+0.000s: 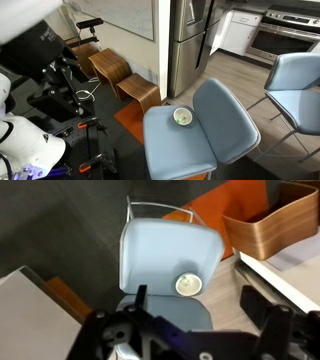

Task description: Remove the marker from the bowl.

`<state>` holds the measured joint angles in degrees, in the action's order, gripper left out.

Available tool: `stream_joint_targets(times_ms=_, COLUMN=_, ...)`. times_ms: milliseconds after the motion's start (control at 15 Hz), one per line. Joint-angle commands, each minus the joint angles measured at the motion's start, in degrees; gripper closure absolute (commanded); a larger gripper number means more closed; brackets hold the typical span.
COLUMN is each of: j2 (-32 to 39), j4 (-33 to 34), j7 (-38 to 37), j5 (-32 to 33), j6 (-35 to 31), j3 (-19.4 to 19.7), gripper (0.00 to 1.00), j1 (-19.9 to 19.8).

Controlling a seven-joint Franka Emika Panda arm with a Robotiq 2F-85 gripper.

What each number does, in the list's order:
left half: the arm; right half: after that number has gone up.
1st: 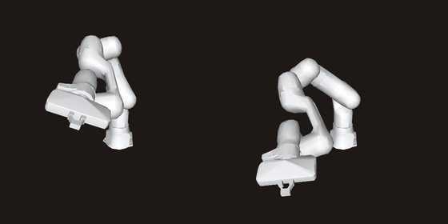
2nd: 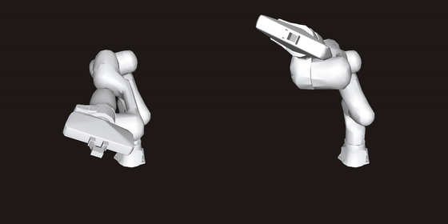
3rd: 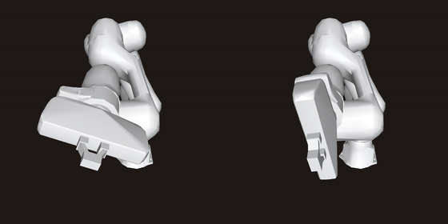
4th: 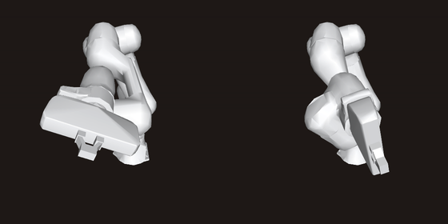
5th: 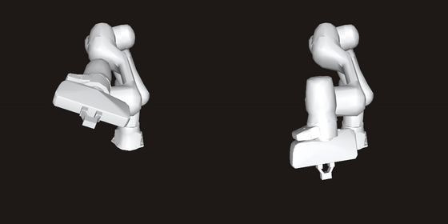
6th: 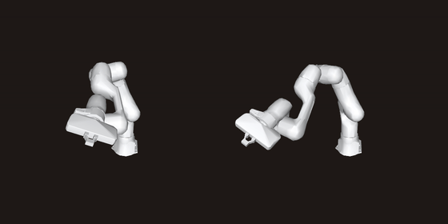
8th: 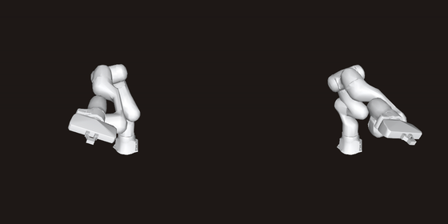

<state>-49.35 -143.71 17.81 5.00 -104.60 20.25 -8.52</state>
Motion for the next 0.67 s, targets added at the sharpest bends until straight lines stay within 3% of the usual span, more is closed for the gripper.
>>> stream_joint_targets(times_ms=0, j2=3.7, j4=-0.2, j7=1.4, j5=0.0, j6=-2.9, j3=-0.2, gripper=0.00, j1=1.2)
stream_joint_targets(times_ms=267, j2=14.1, j4=-1.2, j7=3.9, j5=-1.8, j6=-12.4, j3=0.0, gripper=0.00, j1=5.9)
stream_joint_targets(times_ms=600, j2=32.5, j4=0.4, j7=11.3, j5=-6.7, j6=-25.5, j3=-1.6, gripper=0.00, j1=11.5)
